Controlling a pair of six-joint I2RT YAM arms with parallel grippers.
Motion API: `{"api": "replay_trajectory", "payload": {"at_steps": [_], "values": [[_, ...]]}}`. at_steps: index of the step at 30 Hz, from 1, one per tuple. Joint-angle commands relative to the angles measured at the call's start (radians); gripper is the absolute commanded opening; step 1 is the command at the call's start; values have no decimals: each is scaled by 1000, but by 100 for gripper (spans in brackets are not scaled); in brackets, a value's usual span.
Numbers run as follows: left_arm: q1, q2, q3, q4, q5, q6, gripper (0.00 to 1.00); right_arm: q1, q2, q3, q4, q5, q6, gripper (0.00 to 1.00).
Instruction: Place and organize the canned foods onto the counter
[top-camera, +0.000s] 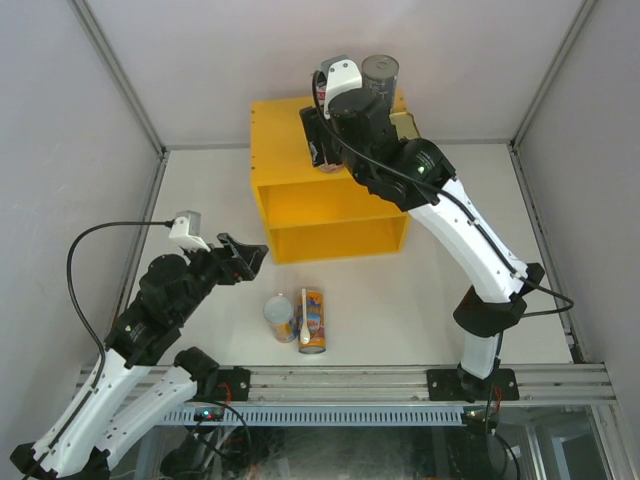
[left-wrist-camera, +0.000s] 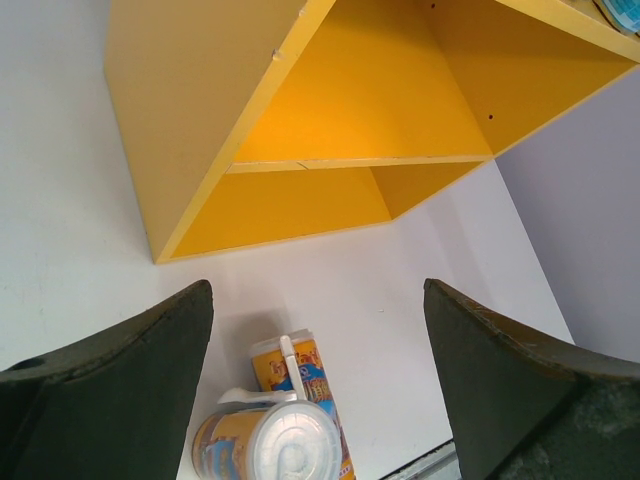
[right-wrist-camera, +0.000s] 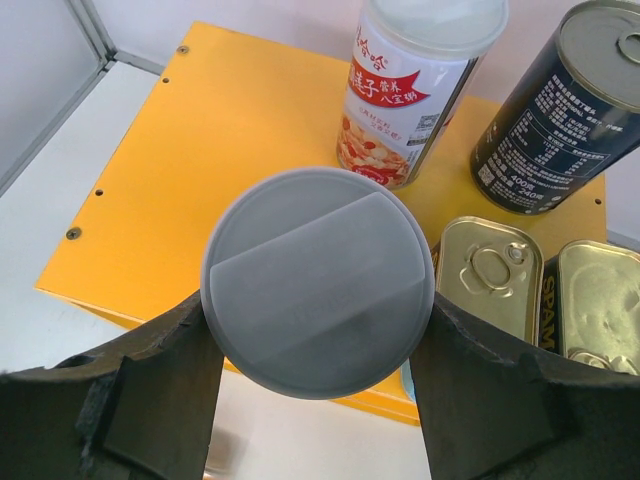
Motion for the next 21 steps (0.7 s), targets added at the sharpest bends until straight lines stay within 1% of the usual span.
{"api": "replay_trajectory", "payload": {"at_steps": [1,11,21], "values": [[6,-12,58,31,19,26,89,-17,-9,94,89,-8,20,0],[6,-11,51,43,28,22,89,-50,12,105,67,-27,31,0],[6,-4,43,53,37,27,90,-78,39,105,39,-78,60,0]]}}
